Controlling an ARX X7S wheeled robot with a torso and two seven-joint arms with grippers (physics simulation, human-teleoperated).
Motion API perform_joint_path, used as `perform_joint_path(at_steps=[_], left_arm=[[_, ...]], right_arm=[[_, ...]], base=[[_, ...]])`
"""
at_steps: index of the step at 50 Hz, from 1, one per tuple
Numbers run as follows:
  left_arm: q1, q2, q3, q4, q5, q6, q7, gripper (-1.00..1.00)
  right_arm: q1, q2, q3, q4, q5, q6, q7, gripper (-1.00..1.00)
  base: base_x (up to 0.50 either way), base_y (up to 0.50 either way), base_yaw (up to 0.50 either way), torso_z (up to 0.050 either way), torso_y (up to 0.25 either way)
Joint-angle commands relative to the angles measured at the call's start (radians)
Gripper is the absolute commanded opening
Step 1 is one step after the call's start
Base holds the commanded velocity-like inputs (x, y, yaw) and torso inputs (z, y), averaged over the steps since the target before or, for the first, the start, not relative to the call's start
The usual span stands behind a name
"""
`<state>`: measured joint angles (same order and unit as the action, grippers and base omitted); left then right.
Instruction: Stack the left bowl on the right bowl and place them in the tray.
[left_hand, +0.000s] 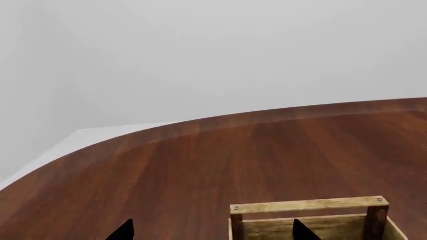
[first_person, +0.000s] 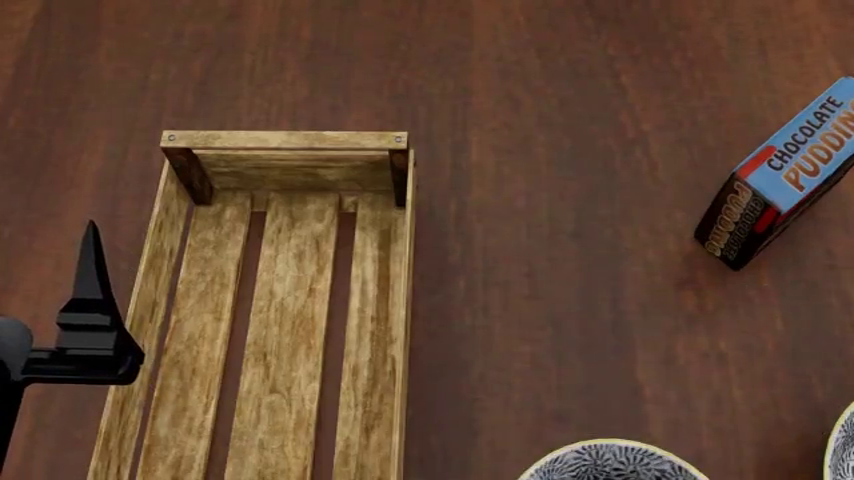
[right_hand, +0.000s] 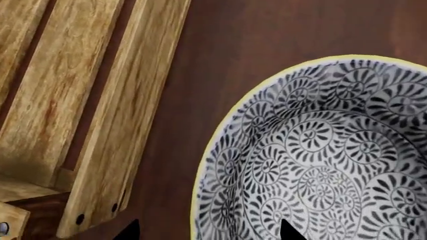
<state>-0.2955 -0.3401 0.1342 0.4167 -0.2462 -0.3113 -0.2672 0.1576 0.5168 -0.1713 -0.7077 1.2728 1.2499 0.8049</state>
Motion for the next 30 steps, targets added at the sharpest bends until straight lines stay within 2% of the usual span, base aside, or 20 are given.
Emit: perform_joint_path(at_steps=[1, 30], left_arm=[[0.001, -0.004, 0.004, 0.002, 0.0, -0.002, -0.004, 1.0], [-0.001, -0.013, 0.01, 0.004, -0.001, -0.003, -0.014, 1.0]], right_arm=[[-0.031, 0.013, -0.031, 0.026, -0.058, -0.046, -0.055, 1.0], [-0.044, 0.018, -0.083, 0.103, -0.124, -0.1, -0.125, 1.0]], base=[[0.0, 0.0, 0.0, 0.0, 0.0], [0.0, 0.0, 0.0, 0.0, 0.0]])
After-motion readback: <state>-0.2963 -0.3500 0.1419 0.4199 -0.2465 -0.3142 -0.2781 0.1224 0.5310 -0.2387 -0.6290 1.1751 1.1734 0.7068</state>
